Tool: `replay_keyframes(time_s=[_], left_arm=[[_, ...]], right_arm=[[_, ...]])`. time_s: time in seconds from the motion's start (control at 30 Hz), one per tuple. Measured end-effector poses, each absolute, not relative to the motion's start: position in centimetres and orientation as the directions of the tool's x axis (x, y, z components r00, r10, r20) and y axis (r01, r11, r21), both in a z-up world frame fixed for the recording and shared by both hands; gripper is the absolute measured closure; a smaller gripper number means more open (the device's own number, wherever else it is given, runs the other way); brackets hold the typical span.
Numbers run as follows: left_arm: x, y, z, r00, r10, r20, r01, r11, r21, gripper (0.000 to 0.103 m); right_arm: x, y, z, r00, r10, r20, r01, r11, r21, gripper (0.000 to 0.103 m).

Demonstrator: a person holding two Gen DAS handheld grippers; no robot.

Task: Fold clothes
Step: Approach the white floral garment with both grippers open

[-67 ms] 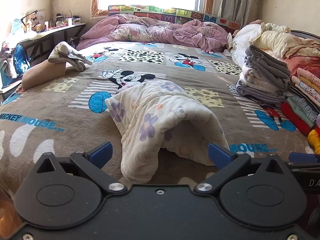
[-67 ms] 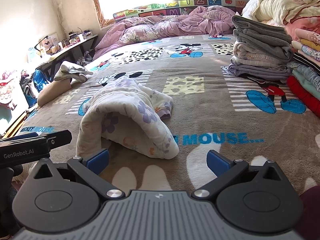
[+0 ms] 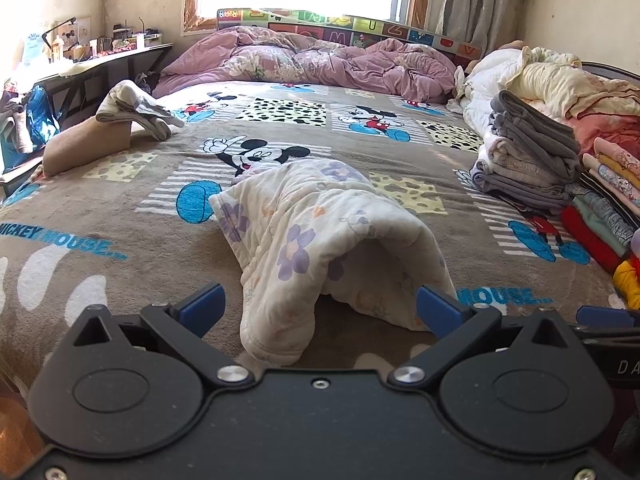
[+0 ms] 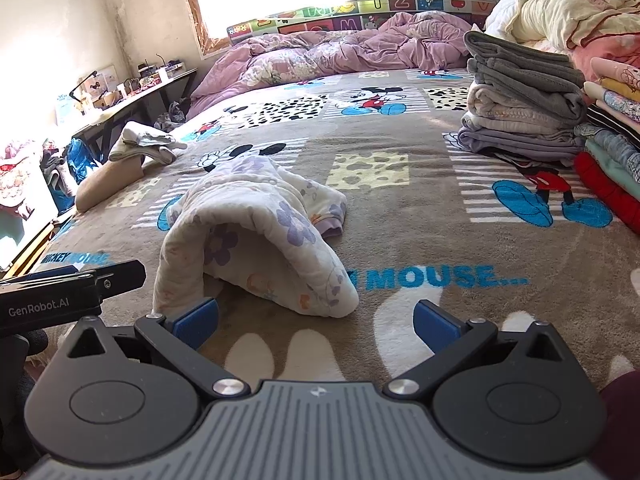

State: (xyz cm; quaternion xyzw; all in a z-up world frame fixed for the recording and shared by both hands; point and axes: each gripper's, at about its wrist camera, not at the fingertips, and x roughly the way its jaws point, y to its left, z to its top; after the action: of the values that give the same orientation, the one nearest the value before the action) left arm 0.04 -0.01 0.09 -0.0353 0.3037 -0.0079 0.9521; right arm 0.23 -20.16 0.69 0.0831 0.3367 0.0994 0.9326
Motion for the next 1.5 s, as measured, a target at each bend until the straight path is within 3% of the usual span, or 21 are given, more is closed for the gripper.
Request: replay_keyframes(time_s=[0.27, 1.5], left_arm=[[0.3, 0.9, 0.1, 0.805, -0.066, -0.590, -0.009, 0.992, -0.123, 0.000], [-0.3, 1.1, 0.3, 0.808, -0.058, -0.586, -0.016, 0.993, -0.120, 0.000]], right_arm=[[0.0, -19.8, 0.8, 0.756, 0.228, -0.614, -0.128, 0.971, 0.204, 0.000], [-0.4, -19.8, 1.5, 0.770, 0.251, -0.587, -0.137, 0.963, 0.231, 0.000]])
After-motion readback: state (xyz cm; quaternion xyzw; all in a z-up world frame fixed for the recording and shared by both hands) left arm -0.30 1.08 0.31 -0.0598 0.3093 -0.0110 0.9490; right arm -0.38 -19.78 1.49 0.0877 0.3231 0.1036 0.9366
